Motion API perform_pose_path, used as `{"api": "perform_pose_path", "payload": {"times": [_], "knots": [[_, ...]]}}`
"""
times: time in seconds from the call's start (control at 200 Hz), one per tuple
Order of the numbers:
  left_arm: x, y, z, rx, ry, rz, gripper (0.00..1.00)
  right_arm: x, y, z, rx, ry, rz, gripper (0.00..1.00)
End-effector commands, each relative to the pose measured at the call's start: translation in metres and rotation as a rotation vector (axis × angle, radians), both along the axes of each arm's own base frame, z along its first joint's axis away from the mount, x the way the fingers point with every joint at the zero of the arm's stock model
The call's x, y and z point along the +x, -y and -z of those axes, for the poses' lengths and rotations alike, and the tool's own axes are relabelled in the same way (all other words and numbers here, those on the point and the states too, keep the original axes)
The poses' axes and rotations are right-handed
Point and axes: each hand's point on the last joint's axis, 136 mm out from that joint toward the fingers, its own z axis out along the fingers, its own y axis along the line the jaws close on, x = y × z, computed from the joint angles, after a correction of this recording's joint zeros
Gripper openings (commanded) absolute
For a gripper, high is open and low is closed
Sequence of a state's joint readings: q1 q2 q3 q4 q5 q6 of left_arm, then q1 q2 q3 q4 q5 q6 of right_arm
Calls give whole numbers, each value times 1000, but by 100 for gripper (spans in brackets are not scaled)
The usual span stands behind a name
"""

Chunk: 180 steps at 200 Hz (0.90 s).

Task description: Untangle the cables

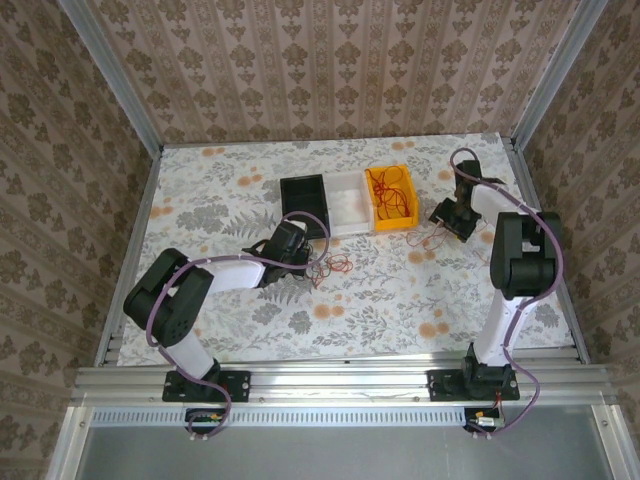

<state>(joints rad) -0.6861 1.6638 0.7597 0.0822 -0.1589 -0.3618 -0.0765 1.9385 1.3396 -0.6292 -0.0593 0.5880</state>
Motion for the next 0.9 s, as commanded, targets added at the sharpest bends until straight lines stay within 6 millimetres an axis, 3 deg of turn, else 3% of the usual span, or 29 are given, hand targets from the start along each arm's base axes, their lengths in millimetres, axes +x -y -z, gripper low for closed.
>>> {"api": "perform_pose_path", "payload": {"times": [0.0, 0.2, 0.365, 0.49, 0.58, 0.745, 0.805, 0.895], "knots": [[1, -2, -3, 13, 13, -5, 0, 10, -4, 4, -1, -10, 2, 63], [2, -3, -3, 20, 15, -9, 0, 6, -11, 16, -30, -62, -35, 52], [1, -3, -2, 25, 13, -12, 0, -8, -13, 26, -46, -77, -16, 16], [1, -3, -3, 25, 15, -12, 0, -9, -5, 16, -58, -27, 14, 2], [1, -4, 0, 29, 9, -14, 0, -3, 4, -10, -89, 52, 29, 0], [2, -3, 1, 23, 7, -13, 0, 13, 14, -92, -151, 270, 18, 0], [2, -3, 2, 22, 5, -11, 0, 19, 9, -124, -143, 356, -1, 1], [2, -2, 3, 20, 3, -7, 0, 30, -14, -175, -105, 487, -91, 2]]}}
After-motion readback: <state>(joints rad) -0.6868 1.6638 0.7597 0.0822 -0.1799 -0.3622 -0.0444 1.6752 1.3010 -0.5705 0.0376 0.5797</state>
